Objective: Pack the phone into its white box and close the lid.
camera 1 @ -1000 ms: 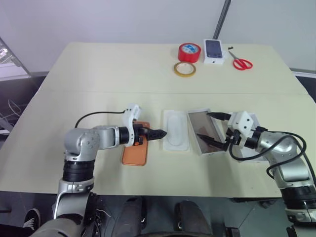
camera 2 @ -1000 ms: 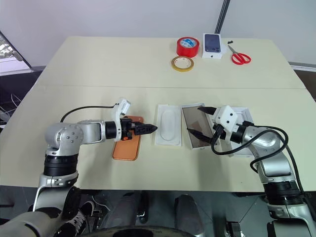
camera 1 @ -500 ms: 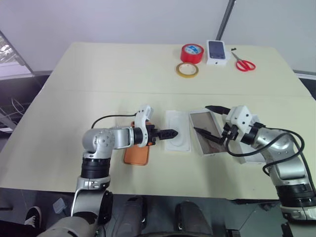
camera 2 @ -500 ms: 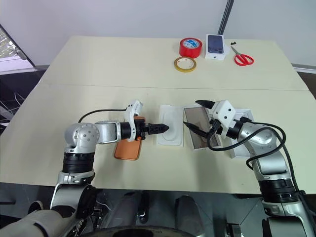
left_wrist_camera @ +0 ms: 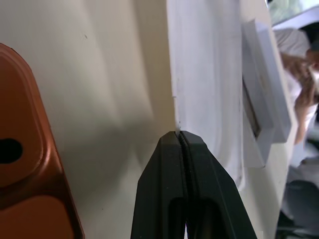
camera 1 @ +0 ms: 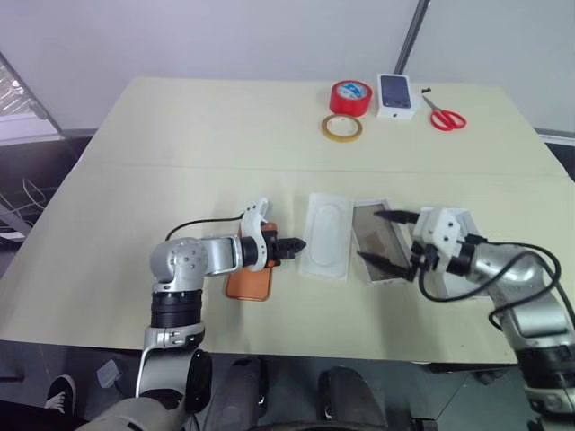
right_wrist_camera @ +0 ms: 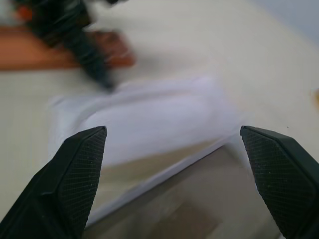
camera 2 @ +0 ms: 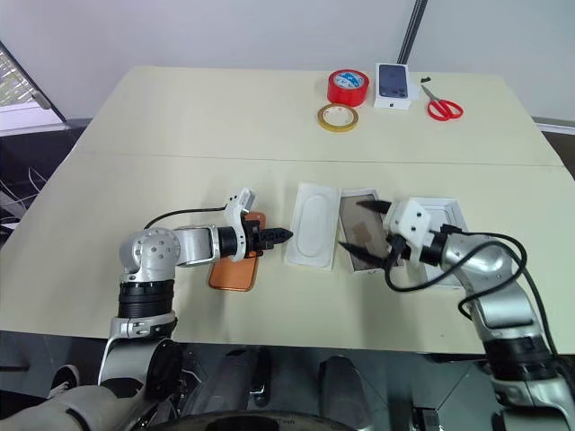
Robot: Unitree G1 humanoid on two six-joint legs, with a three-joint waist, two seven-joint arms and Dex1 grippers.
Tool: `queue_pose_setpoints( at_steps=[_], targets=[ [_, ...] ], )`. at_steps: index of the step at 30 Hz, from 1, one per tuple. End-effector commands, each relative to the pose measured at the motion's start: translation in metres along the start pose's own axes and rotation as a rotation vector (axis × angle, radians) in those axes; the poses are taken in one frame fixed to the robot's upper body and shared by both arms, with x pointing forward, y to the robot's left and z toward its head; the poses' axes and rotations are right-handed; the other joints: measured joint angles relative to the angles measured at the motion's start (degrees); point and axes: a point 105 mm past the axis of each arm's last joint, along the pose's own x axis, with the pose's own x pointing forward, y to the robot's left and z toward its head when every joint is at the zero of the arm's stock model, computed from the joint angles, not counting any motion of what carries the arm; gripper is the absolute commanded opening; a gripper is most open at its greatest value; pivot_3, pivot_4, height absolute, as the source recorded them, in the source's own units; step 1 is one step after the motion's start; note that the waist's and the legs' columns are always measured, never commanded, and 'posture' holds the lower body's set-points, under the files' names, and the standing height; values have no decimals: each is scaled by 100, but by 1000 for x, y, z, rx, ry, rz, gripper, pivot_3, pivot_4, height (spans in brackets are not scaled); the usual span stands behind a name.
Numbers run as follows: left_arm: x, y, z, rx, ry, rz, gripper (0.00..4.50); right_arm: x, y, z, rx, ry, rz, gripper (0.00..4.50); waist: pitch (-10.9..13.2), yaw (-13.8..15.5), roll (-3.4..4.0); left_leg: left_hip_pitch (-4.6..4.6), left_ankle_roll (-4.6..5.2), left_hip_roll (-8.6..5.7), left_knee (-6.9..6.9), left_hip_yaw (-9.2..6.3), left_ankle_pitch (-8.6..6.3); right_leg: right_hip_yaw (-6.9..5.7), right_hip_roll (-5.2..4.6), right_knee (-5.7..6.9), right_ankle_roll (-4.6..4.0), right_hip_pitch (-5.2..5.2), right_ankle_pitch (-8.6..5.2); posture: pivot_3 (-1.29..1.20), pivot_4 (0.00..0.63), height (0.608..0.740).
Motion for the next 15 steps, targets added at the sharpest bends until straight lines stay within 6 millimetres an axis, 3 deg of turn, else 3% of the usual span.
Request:
queue_pose_setpoints(
  at_steps=[1,8,12,15],
  targets=[
    [-7,6,10,-50,-50,4,16,-20,16,-7,-18,83,147,4500,1,0,-2,0,6,0,0,0,-3,-1,0,0,0,0,0,0,150,728],
    [-8,-1,22,-92,-114,-39,16,-17,17,-21,-84,135,184,4500,3,-4,-4,1,-10,4,-2,-1,6,0,5,0,0,-4,0,0,150,728],
    [-10,-6,28,-84,-137,-52,0,-16,13,-31,-93,190,213,3195,6,8,-9,-1,-18,1,0,-1,10,0,2,-2,0,-2,0,0,150,728],
    [-12,-6,33,-71,-156,-51,0,-15,12,-35,-88,206,239,1584,7,9,-12,-3,-20,1,0,-1,11,-1,2,-4,0,-3,0,0,150,728]
  ],
)
